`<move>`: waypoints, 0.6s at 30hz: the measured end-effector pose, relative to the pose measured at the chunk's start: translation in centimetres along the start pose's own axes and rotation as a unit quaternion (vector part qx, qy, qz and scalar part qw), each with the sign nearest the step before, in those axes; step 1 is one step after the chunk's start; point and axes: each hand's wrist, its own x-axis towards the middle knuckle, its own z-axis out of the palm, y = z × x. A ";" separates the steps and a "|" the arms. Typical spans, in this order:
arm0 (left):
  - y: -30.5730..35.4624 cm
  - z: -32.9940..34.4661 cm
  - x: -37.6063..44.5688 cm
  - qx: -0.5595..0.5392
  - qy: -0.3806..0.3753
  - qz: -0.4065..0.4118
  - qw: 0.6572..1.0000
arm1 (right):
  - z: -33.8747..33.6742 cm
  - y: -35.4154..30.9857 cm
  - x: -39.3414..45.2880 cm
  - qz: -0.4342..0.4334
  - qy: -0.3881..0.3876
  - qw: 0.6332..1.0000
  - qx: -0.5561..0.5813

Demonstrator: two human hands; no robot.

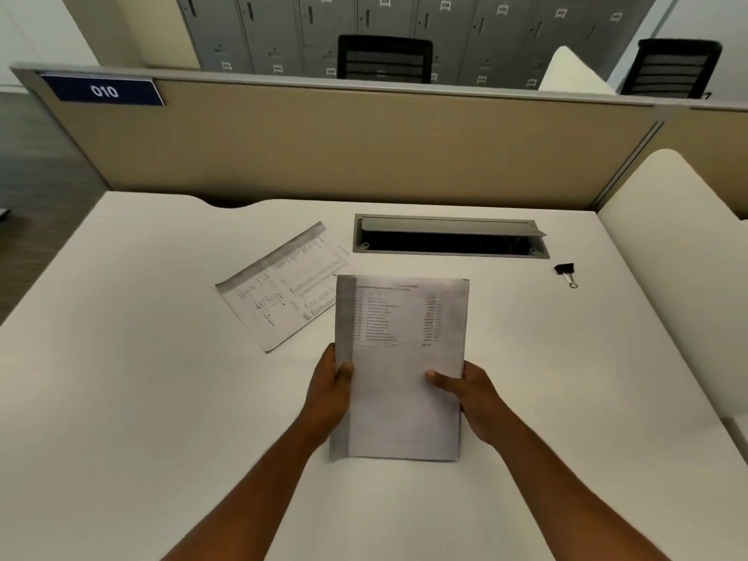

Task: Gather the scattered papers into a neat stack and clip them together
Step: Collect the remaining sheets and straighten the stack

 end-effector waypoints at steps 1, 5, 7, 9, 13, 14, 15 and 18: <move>0.4 -0.3 -0.1 -0.009 0.011 0.017 1.000 | 0.4 -0.5 -0.4 -0.028 -0.003 1.000 0.011; 2.9 -1.7 -0.2 -0.022 0.098 0.119 0.988 | 3.5 -2.5 -1.6 -0.193 0.078 0.978 -0.014; 3.6 -2.0 -0.4 -0.039 0.124 0.151 0.980 | 4.7 -3.0 -2.1 -0.240 0.094 0.966 -0.028; 3.3 -1.9 -0.7 -0.024 0.131 0.156 0.979 | 5.4 -2.4 -2.2 -0.255 0.111 0.959 -0.051; 0.4 -2.0 -0.8 0.044 0.094 0.117 0.988 | 6.6 0.3 -1.7 -0.197 0.132 0.967 -0.090; -0.2 -2.2 -0.5 0.054 0.078 0.108 0.990 | 6.7 0.6 -1.5 -0.191 0.140 0.966 -0.102; -0.5 -2.6 0.0 0.064 0.059 0.102 0.991 | 6.7 0.7 -1.0 -0.188 0.149 0.964 -0.113; -0.3 -4.6 2.4 0.085 0.040 0.096 0.991 | 6.5 0.2 -0.2 -0.165 0.163 0.965 -0.123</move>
